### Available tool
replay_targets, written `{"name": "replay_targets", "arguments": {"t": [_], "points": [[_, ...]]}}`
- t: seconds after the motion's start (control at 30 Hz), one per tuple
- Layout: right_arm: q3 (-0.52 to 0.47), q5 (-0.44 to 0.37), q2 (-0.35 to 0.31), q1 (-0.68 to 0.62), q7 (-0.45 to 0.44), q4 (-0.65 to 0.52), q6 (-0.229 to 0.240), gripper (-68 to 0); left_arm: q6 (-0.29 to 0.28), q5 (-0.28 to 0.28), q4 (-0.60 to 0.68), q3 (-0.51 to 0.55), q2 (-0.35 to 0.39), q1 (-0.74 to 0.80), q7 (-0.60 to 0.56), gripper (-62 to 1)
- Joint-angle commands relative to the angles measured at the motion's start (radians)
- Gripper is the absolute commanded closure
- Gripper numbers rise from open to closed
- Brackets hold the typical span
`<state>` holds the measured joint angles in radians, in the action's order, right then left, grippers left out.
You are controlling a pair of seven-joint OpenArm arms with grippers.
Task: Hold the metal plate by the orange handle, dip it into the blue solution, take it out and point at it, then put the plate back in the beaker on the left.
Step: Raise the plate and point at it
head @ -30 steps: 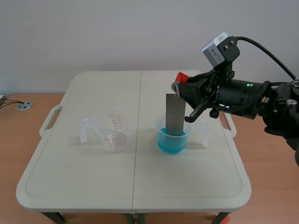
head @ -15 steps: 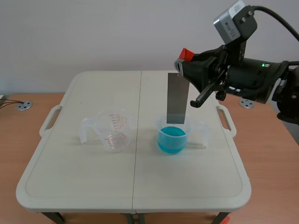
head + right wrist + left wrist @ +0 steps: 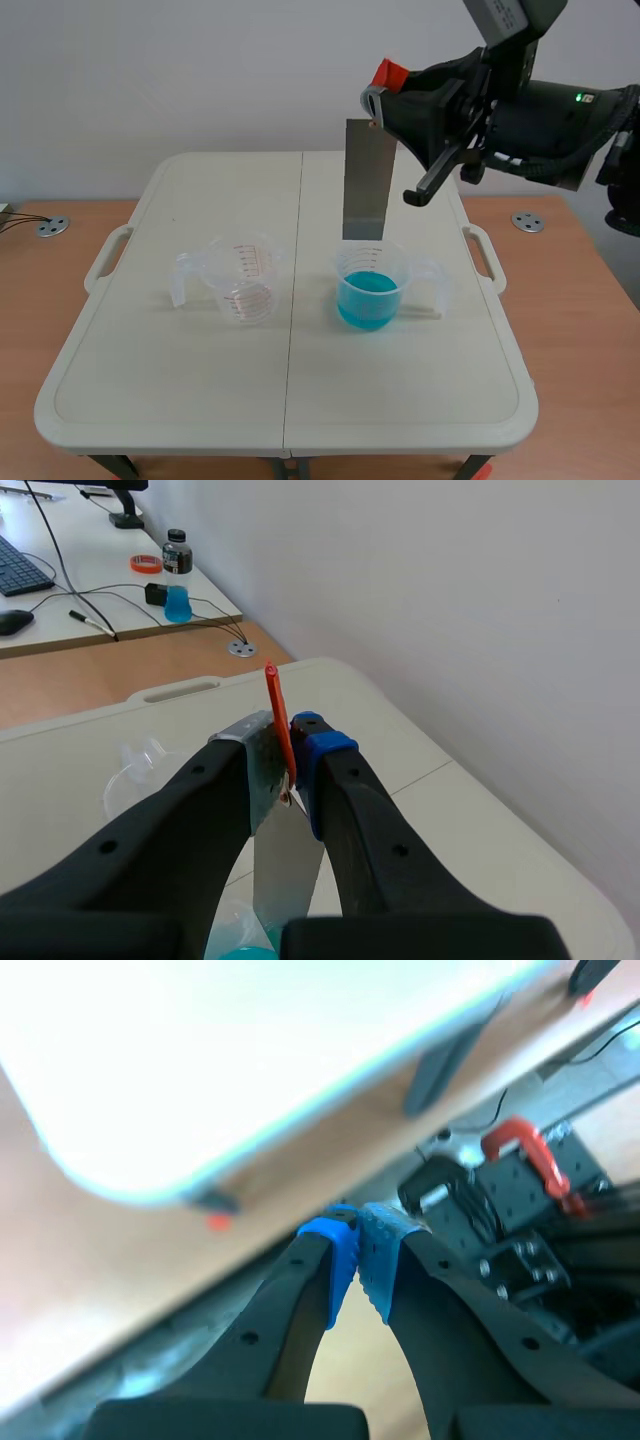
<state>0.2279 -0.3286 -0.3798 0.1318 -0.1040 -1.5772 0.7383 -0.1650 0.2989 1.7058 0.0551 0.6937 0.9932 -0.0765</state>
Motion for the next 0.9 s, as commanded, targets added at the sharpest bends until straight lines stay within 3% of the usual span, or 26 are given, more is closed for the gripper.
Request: {"name": "replay_targets", "arguments": {"t": [0.0,0.23,0.47,0.63,0.87], "points": [[-0.018,-0.015,-0.014,0.012,-0.014,-0.029,0.007,-1.3,-0.005,0.032,0.026,-0.002,0.02,-0.024,-0.01,-1.9],[-0.02,-0.021,-0.014,0.012,0.011,-0.057,0.007,-1.3,-0.006,0.132,0.039,-0.002,0.082,-0.178,0.006,-1.8],[-0.02,-0.061,-0.014,0.012,0.068,-0.091,0.007,-1.3,-0.072,0.132,0.038,-0.052,0.095,-0.394,0.06,-1.8],[-0.02,-0.126,-0.014,0.012,0.12,-0.109,0.007,-1.4,-0.077,0.132,0.037,-0.178,0.094,-0.599,0.134,-1.9],[-0.027,-0.174,-0.013,0.013,0.156,-0.113,0.007,-1.4,-0.077,0.124,-0.023,-0.436,0.06,-0.895,0.215,-1.9]]}}
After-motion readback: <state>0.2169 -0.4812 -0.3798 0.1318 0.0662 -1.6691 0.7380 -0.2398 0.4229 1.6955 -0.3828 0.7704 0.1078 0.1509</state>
